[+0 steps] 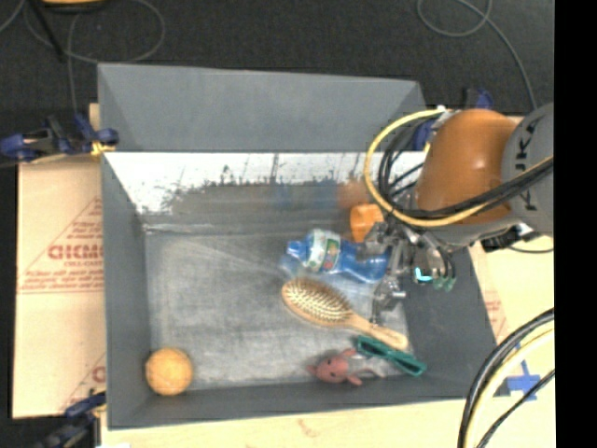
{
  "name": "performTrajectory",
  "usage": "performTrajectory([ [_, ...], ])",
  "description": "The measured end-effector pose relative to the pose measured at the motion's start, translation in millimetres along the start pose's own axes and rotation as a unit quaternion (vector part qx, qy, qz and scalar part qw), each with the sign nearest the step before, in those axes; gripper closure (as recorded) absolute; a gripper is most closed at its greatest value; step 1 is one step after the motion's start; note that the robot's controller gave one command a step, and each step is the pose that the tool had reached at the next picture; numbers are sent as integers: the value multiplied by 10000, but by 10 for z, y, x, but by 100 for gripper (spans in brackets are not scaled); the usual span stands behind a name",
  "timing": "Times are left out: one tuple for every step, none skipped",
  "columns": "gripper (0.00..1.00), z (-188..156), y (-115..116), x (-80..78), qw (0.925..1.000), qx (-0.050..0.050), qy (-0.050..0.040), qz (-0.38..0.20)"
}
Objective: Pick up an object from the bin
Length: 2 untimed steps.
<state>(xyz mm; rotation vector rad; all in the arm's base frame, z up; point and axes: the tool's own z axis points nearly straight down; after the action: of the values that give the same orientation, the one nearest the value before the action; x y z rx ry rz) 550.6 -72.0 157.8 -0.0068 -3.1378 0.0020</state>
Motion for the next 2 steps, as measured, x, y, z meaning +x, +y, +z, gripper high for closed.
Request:
performTrajectory([
  [0, -43, 0, -17, 10000, 5, -37, -8],
  [100, 392, 345, -306, 9999, 5, -13, 99],
])
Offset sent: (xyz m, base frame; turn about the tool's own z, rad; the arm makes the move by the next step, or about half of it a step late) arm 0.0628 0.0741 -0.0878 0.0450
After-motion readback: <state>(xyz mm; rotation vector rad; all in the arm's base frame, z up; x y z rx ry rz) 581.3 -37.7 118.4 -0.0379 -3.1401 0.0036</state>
